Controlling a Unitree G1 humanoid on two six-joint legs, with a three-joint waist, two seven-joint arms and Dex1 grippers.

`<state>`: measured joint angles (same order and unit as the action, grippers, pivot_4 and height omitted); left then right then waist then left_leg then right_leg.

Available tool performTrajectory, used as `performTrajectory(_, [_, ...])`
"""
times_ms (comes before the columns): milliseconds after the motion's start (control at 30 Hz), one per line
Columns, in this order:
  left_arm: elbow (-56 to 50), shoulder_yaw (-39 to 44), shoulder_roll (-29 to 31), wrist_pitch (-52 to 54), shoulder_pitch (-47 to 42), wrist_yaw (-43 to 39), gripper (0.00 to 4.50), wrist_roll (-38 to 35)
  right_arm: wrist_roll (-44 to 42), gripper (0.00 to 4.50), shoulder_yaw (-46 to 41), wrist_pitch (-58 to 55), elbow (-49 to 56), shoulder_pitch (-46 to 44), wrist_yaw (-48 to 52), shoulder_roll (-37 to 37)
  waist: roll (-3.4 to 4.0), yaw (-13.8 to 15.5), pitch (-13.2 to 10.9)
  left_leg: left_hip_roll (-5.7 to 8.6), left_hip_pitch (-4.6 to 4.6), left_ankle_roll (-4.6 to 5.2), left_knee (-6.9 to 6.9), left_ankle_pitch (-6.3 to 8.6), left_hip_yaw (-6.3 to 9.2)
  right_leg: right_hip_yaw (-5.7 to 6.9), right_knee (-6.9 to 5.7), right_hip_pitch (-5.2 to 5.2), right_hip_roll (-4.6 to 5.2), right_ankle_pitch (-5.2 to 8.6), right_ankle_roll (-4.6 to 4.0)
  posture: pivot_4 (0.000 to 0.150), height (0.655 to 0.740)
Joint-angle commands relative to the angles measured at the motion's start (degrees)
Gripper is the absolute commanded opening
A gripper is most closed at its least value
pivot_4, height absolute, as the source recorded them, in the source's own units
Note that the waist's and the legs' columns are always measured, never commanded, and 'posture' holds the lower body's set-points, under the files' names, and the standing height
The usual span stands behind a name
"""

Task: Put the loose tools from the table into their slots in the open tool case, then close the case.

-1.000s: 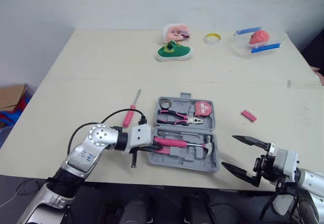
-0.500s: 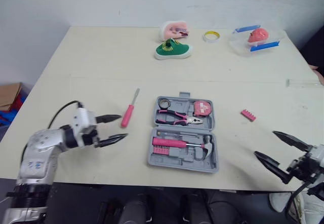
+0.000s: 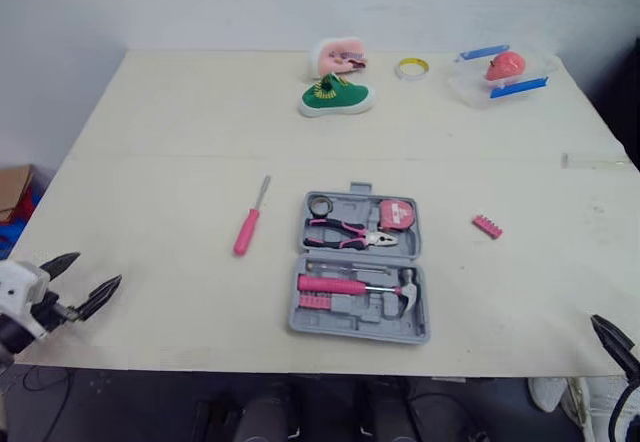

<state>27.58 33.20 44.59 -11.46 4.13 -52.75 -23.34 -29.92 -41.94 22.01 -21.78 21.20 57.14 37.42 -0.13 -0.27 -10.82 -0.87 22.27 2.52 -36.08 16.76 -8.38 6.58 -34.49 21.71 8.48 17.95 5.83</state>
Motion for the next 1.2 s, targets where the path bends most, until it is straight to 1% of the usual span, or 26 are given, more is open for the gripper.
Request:
performTrajectory(33, [-4.5, 0.8, -0.7, 1.0, -0.4, 0.1, 4.46, -2.5, -0.4, 4.50, 0.5, 0.4, 2.1, -1.0, 0.0, -0.1, 0.00, 0.0, 0.0, 0.00, -0.02, 0.12, -0.01, 0.07, 0.00, -0.01, -0.02, -0.01, 0.00, 0.00, 0.00, 0.150, 0.7400])
performTrajectory(133, [-8.9, -0.6, -1.2, 3.2, -1.5, -0.3, 4.46, -3.6, 0.2, 4.50, 2.8, -2.5, 4.4, -2.9, -1.3, 0.8, 0.00, 0.0, 0.0, 0.00, -0.07, 0.14, -0.04, 0.08, -0.01, -0.08, -0.12, -0.03, 0.02, -0.02, 0.03, 0.150, 0.7400])
performTrajectory(200, [-12.5, -1.8, -1.6, 5.2, -2.9, -0.3, 4.46, -4.5, 2.4, 4.50, 4.2, -6.9, 6.2, -4.8, -6.0, 1.8, -0.01, 0.0, 0.0, -0.02, -0.09, 0.09, -0.04, 0.04, 0.00, -0.08, -0.18, -0.02, 0.02, -0.02, 0.02, 0.150, 0.7400])
performTrajectory(233, [-15.7, -3.0, -1.8, 6.8, -4.2, 0.1, 4.46, -5.3, 1.8, 4.50, 5.5, -9.7, 8.1, -6.4, -6.5, 2.3, 0.02, 0.0, 0.0, -0.02, -0.08, 0.04, -0.05, 0.01, 0.00, -0.09, -0.22, 0.00, 0.02, -0.02, 0.01, 0.150, 0.7400])
performTrajectory(367, [-26.1, -7.8, -2.3, 13.7, -8.2, 0.8, 4.46, -7.9, 0.4, 4.50, 10.8, -16.2, 13.6, -11.8, -4.3, 4.0, 0.04, 0.0, 0.0, -0.02, -0.07, -0.35, -0.04, -0.22, -0.01, -0.11, -0.27, 0.04, 0.01, -0.02, 0.00, 0.150, 0.7400])
performTrajectory(433, [-31.2, -11.5, -2.6, 17.6, -11.0, 0.4, 4.46, -9.4, 0.0, 4.50, 14.7, -20.0, 15.1, -16.3, -2.6, 5.1, 0.04, -0.1, 0.0, -0.02, -0.06, -0.34, -0.04, -0.25, -0.03, -0.10, -0.28, 0.04, -0.02, -0.02, 0.00, 0.150, 0.7400])
performTrajectory(567, [-36.8, -16.9, -2.9, 22.1, -15.8, -1.2, 4.46, -10.6, 1.3, 4.50, 19.4, -31.2, 14.1, -23.1, -5.6, 7.1, 0.03, 0.0, 0.0, 0.00, -0.04, -0.19, -0.10, -0.35, -0.07, -0.04, -0.38, 0.03, -0.07, -0.02, 0.00, 0.150, 0.7400])
performTrajectory(633, [-39.2, -19.6, -3.6, 24.3, -19.0, -1.8, 4.46, -11.9, 2.1, 4.50, 21.8, -31.7, 11.9, -26.8, -3.5, 7.3, 0.03, 0.1, 0.0, -0.01, -0.01, -0.01, -0.10, -0.49, -0.07, 0.01, -0.50, 0.03, -0.13, -0.02, 0.00, 0.150, 0.7400])
performTrajectory(700, [-41.4, -22.7, -4.8, 26.5, -22.1, -1.9, 4.46, -12.8, 4.6, 4.50, 24.8, -30.8, 7.2, -31.3, -2.0, 7.5, 0.01, 0.1, 0.0, 0.00, 0.01, 0.13, -0.17, -0.56, -0.07, 0.03, -0.50, 0.00, -0.17, -0.02, 0.00, 0.150, 0.7400])
performTrajectory(800, [-43.1, -24.5, -5.5, 28.6, -23.5, -2.4, 4.46, -13.3, 7.0, 4.50, 26.7, -29.1, 2.8, -34.4, -0.5, 8.0, -0.01, 0.1, 0.0, 0.03, 0.05, 0.21, -0.40, -0.60, -0.09, 0.00, -0.50, -0.04, -0.16, -0.06, 0.08, 0.150, 0.7400])
performTrajectory(933, [-48.1, -28.9, -6.8, 31.6, -24.7, -4.7, 4.46, -15.5, 11.1, 4.50, 29.2, -24.9, -9.6, -42.0, 1.8, 8.6, -0.02, 0.0, -0.1, 0.02, 0.03, 0.24, -0.45, -0.63, -0.09, -0.01, -0.54, -0.06, -0.19, -0.06, 0.08, 0.150, 0.7400])
performTrajectory(1067, [-49.6, -29.7, -7.0, 33.0, -24.5, -4.9, 4.46, -15.7, 14.8, 4.50, 31.9, -22.0, -17.0, -46.0, 4.3, 9.5, -0.02, -0.2, -0.1, -0.04, 0.03, 0.25, -0.61, -0.65, -0.11, -0.06, -0.62, -0.08, -0.26, -0.07, 0.10, 0.150, 0.7400])
performTrajectory(1200, [-50.5, -29.1, -6.9, 34.0, -23.7, -4.8, 4.46, -16.1, 15.8, 4.50, 32.1, -19.8, -24.7, -50.3, 4.6, 8.7, -0.03, -0.5, -0.1, -0.14, 0.04, 0.20, -0.88, -0.67, -0.09, -0.08, -0.74, -0.10, -0.35, -0.06, 0.08, 0.150, 0.7400])
